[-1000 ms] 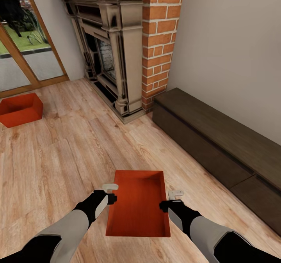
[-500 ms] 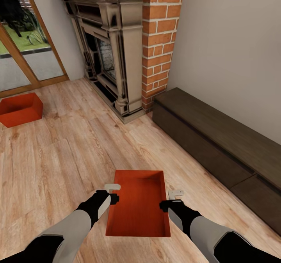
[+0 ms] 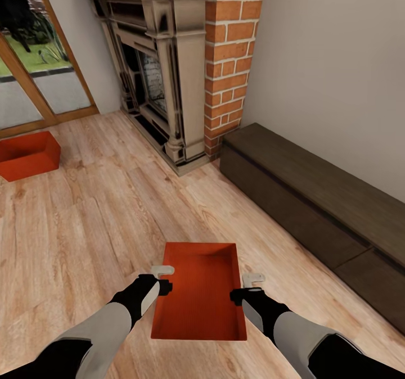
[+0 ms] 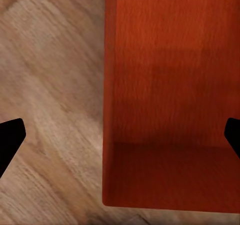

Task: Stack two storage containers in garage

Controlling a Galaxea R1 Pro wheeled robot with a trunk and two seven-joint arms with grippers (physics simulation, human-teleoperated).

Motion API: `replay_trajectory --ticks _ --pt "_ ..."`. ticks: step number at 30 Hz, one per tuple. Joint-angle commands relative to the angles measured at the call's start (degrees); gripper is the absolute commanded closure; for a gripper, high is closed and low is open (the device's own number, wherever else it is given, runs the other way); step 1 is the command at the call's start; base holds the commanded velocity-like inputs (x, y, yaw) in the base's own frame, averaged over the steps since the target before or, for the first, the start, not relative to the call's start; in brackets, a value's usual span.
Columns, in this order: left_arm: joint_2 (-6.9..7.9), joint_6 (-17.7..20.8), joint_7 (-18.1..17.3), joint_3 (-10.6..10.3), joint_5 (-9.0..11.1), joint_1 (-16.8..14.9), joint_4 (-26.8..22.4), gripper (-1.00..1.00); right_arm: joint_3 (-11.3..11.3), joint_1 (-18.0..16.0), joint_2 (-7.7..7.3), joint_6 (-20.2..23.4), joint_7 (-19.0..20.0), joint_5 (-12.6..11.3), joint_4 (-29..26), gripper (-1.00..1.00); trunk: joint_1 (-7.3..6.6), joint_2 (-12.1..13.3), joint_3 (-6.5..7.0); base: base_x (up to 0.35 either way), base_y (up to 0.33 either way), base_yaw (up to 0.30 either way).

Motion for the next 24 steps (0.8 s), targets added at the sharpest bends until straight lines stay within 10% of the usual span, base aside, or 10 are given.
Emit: replay_trajectory --ticks 1,24 --pt "-0.02 0.3 0.2 0.0 0.2 0.0 -0.1 -1.0 0.5 0.0 -0.02 0.4 -0.3 -0.3 -0.1 -1.0 0.22 -0.4 -0.22 0.0 0.0 0.0" --pt "0.02 -0.1 0.5 -0.2 0.2 0.0 0.2 -1.0 0.2 0.0 0.32 -0.6 -0.3 -0.4 -0.1 -1.0 3.51 -6.4 -2.91 0.0 0.0 0.0"
